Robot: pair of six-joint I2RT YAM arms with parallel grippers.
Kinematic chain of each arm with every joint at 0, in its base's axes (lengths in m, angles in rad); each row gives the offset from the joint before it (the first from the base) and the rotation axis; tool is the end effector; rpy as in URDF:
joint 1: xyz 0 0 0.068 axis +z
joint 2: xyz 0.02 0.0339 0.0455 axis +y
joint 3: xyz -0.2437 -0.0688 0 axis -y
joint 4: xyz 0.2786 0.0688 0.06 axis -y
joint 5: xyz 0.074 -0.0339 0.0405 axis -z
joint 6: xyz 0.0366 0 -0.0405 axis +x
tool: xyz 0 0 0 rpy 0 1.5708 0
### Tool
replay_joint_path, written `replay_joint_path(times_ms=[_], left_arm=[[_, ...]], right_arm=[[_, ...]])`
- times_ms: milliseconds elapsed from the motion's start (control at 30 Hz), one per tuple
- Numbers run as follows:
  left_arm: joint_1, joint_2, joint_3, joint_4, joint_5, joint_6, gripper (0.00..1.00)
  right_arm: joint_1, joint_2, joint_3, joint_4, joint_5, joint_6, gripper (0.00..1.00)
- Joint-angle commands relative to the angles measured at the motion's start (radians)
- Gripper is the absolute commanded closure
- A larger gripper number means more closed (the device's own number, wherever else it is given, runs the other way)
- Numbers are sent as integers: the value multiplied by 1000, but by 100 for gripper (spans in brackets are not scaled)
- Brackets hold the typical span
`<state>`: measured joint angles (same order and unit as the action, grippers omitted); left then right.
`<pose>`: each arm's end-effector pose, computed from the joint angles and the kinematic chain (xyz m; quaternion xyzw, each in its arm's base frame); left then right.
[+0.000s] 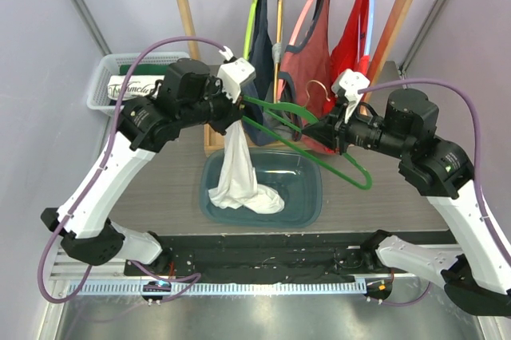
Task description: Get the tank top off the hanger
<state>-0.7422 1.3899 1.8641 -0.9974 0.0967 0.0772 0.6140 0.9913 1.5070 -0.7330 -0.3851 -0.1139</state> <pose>0.2130 -0.2002 0.4786 0.3667 0.7837 -0.2026 0.4586 0.1594 0.1292 0.4837 -0.3844 0.6724 0.2967 0.5587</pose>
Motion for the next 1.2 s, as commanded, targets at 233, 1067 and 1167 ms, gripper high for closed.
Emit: replay_joint_path(times_ms=[233,1067,1167], left_arm=[[-5,-38,89,25,-34,7,100],[9,-74,-65,40,31,-73,38],[7,-63,-60,48,-15,-73,46]], right_arm=[[0,-43,-30,61,14,25,99],[0,-22,-33,81,-23,57,99],[0,-22,-39,90,-37,63,99]])
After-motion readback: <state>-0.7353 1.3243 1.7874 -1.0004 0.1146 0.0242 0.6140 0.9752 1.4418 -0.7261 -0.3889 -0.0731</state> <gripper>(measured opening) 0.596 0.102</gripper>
